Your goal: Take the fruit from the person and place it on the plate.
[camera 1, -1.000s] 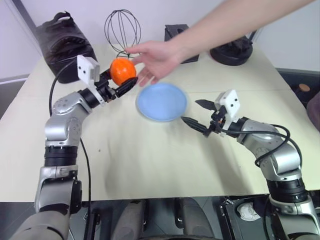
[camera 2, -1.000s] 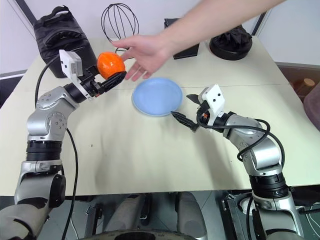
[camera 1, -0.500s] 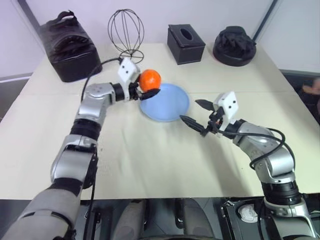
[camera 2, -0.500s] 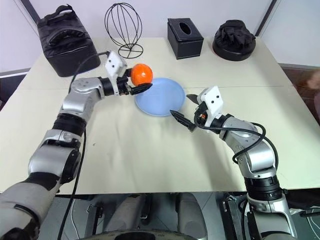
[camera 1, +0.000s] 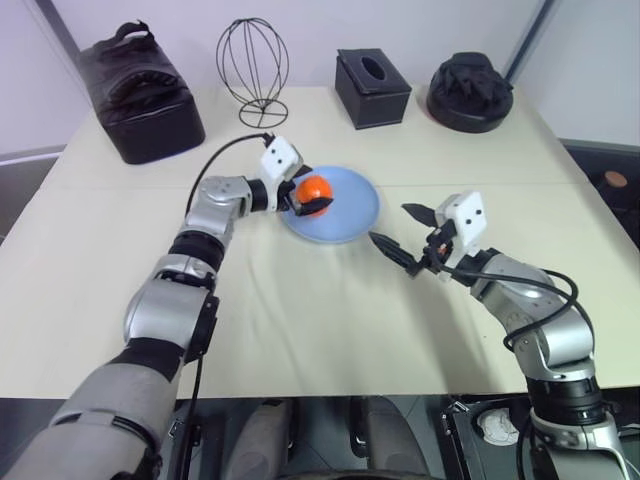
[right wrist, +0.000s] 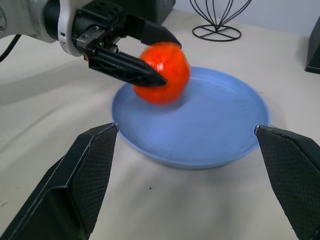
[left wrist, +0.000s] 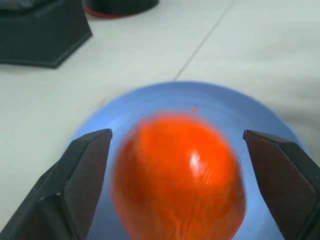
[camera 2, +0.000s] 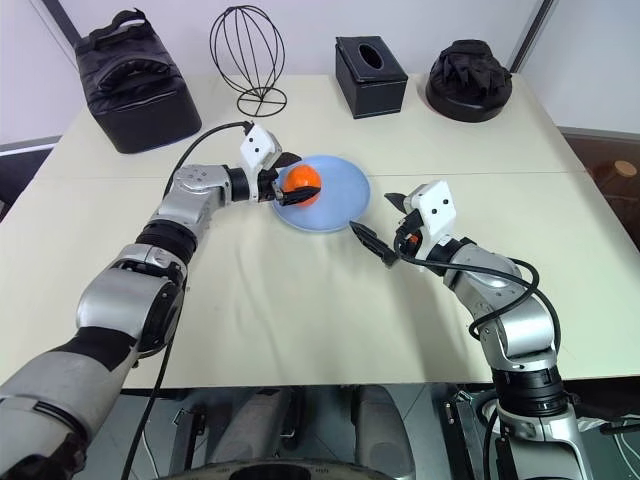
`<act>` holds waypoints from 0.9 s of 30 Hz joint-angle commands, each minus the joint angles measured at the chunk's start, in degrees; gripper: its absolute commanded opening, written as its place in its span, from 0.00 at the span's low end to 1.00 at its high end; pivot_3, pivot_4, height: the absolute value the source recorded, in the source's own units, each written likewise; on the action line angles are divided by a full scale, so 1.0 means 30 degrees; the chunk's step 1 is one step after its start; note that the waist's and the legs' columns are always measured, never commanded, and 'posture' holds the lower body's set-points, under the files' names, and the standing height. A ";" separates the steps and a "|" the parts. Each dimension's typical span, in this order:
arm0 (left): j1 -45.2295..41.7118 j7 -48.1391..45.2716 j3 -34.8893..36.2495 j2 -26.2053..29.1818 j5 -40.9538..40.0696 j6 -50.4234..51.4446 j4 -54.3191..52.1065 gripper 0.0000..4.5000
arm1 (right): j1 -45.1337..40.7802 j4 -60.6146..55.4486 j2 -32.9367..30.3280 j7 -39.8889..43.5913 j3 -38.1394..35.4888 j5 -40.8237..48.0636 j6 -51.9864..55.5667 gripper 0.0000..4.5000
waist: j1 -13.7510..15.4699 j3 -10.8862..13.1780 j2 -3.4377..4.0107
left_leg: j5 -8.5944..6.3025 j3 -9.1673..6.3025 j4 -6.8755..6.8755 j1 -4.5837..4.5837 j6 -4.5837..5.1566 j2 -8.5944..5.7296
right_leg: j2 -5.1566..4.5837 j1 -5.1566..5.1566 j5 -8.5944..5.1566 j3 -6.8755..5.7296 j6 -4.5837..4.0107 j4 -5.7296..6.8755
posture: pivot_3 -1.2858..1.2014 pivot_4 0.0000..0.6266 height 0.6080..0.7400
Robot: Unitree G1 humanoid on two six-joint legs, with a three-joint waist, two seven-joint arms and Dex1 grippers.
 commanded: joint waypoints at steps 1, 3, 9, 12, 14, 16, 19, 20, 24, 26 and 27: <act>-0.0945 0.0294 0.1261 0.0572 -0.0547 -0.0526 -0.0390 0.99 | -0.0255 -0.0591 -0.0110 0.0067 -0.0424 0.0150 -0.0247 1.00 | -0.0003 0.0000 -0.0001 | 0.0000 0.0000 0.0000 0.0000 0.0000 0.0000 | -0.0001 0.0000 0.0000 -0.0001 0.0001 0.0000 | 0.52 0.24 1.00; -0.1407 0.0328 0.2647 0.1213 -0.1672 0.0151 -0.0976 0.99 | -0.0617 -0.0162 -0.0138 0.0181 -0.0429 0.0059 -0.0419 1.00 | -0.0070 0.0006 -0.0008 | 0.0000 0.0000 0.0000 0.0000 0.0000 0.0001 | 0.0002 -0.0001 0.0001 -0.0001 0.0001 0.0001 | 0.52 0.24 1.00; 0.0257 0.0271 0.5152 0.3584 -0.4020 0.3340 -0.6485 0.99 | -0.1577 0.1625 -0.0168 0.0155 -0.1063 -0.0410 -0.1581 1.00 | -0.0400 0.0007 -0.0008 | 0.0000 -0.0006 -0.0006 0.0002 0.0000 0.0007 | 0.0007 -0.0012 0.0000 0.0001 0.0001 0.0017 | 0.52 0.24 1.00; 0.4583 0.0957 0.6038 0.5302 -0.4603 0.5988 -1.2410 0.99 | -0.2150 0.3062 -0.0135 -0.0092 -0.1754 -0.0565 -0.2398 1.00 | -0.0647 -0.0014 0.0032 | -0.0001 -0.0002 -0.0012 0.0015 0.0000 -0.0004 | -0.0010 -0.0003 0.0000 0.0014 0.0001 0.0023 | 0.52 0.24 1.00; 0.7556 0.1806 0.6648 0.6171 -0.4865 0.7630 -1.5973 0.99 | -0.2403 0.3815 -0.0195 -0.0063 -0.2026 -0.0617 -0.2788 1.00 | -0.0744 -0.0015 0.0035 | -0.0002 0.0044 -0.0047 0.0062 0.0001 -0.0001 | -0.0031 -0.0003 0.0000 0.0103 -0.0002 0.0038 | 0.52 0.24 1.00; 1.0074 0.2928 0.7082 0.6797 -0.4400 0.8186 -1.8261 0.99 | -0.2515 0.4425 -0.0285 0.0057 -0.2171 -0.0796 -0.3192 1.00 | -0.0667 -0.0009 0.0029 | -0.0001 0.0031 -0.0056 0.0046 -0.0001 0.0022 | -0.0014 -0.0037 0.0001 0.0101 -0.0009 0.0062 | 0.52 0.24 1.00; 1.2942 0.4826 0.8220 0.6900 -0.4457 0.9120 -2.0596 0.99 | -0.2761 0.5406 -0.0352 0.0220 -0.2290 -0.1078 -0.3773 1.00 | -0.0388 -0.0005 0.0021 | 0.0000 0.0017 -0.0037 0.0030 -0.0012 0.0021 | -0.0025 -0.0053 0.0003 0.0097 -0.0015 0.0082 | 0.52 0.24 1.00; 1.3672 0.5230 0.8622 0.6723 -0.4820 0.9440 -2.1270 0.99 | -0.2864 0.5726 -0.0338 0.0260 -0.2277 -0.1150 -0.3939 1.00 | -0.0348 -0.0006 0.0020 | 0.0003 0.0005 -0.0034 0.0024 -0.0016 0.0020 | -0.0030 -0.0045 0.0003 0.0090 -0.0015 0.0069 | 0.52 0.24 1.00; 1.5352 0.6054 0.9077 0.6396 -0.5197 0.9755 -2.2688 0.99 | -0.3176 0.6674 -0.0262 0.0401 -0.2126 -0.1365 -0.4494 1.00 | -0.0140 -0.0007 0.0019 | 0.0001 0.0002 -0.0020 0.0031 -0.0020 0.0009 | -0.0054 0.0000 0.0003 0.0053 -0.0015 0.0018 | 0.52 0.24 1.00; 1.5986 0.6333 0.9010 0.6018 -0.5308 0.9663 -2.3011 0.99 | -0.3536 0.7551 -0.0101 0.0358 -0.1988 -0.1645 -0.4933 1.00 | -0.0107 -0.0007 0.0019 | 0.0001 0.0002 -0.0022 0.0033 -0.0020 0.0010 | -0.0049 -0.0002 0.0002 0.0050 -0.0016 0.0019 | 0.52 0.24 1.00; 1.6192 0.6396 0.8975 0.5900 -0.5359 0.9591 -2.3106 0.99 | -0.3664 0.7875 -0.0030 0.0338 -0.1947 -0.1758 -0.5119 1.00 | -0.0107 -0.0007 0.0019 | 0.0001 0.0006 -0.0022 0.0035 -0.0020 0.0009 | -0.0049 -0.0002 0.0002 0.0050 -0.0016 0.0021 | 0.52 0.24 1.00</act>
